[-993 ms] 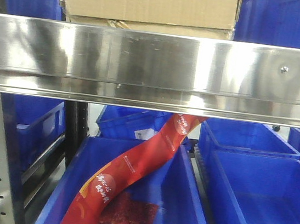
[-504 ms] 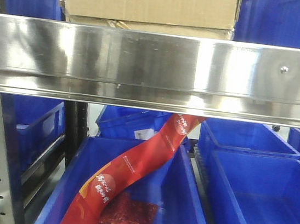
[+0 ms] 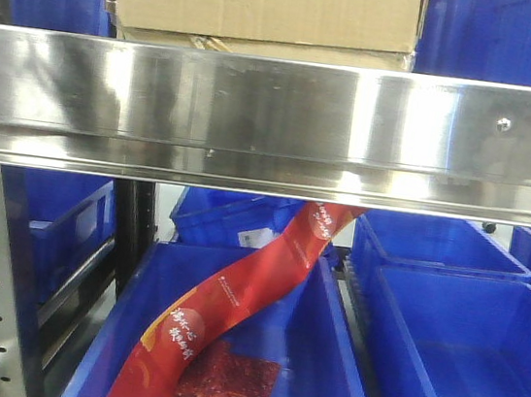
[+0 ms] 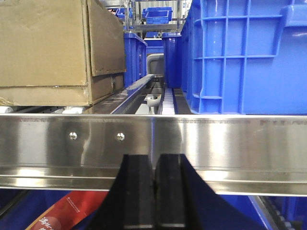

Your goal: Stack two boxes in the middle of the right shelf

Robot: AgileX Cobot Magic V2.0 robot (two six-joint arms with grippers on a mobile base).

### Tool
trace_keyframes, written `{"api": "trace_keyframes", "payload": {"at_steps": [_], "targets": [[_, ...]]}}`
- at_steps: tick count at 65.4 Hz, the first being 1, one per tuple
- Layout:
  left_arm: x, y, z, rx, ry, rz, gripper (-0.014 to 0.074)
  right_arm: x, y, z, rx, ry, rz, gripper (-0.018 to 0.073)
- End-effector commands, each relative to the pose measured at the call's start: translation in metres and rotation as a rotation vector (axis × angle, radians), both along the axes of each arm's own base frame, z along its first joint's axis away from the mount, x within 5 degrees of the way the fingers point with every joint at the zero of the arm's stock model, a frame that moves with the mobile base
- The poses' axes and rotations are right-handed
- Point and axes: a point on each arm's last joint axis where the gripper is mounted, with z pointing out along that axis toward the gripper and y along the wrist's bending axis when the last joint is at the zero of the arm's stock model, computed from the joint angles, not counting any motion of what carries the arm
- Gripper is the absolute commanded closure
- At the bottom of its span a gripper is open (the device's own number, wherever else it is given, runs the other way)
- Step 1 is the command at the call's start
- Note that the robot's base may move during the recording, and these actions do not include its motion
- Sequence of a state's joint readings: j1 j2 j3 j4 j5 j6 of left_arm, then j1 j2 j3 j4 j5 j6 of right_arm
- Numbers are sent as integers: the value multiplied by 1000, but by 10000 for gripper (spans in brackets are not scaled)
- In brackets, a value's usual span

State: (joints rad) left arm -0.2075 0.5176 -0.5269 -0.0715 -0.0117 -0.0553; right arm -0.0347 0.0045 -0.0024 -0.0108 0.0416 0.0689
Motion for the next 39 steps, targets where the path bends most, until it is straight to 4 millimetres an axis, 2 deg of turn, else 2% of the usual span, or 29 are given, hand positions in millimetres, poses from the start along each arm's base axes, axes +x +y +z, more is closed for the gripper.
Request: {"api": "trace_keyframes", "payload": {"at_steps": [1,39], "targets": [[-1,1,2,-9,-20,4,707,0,0,0,-20,-5,-7,721],[-1,1,2,-9,-20,4,707,0,0,0,-20,-7,-7,721]]}}
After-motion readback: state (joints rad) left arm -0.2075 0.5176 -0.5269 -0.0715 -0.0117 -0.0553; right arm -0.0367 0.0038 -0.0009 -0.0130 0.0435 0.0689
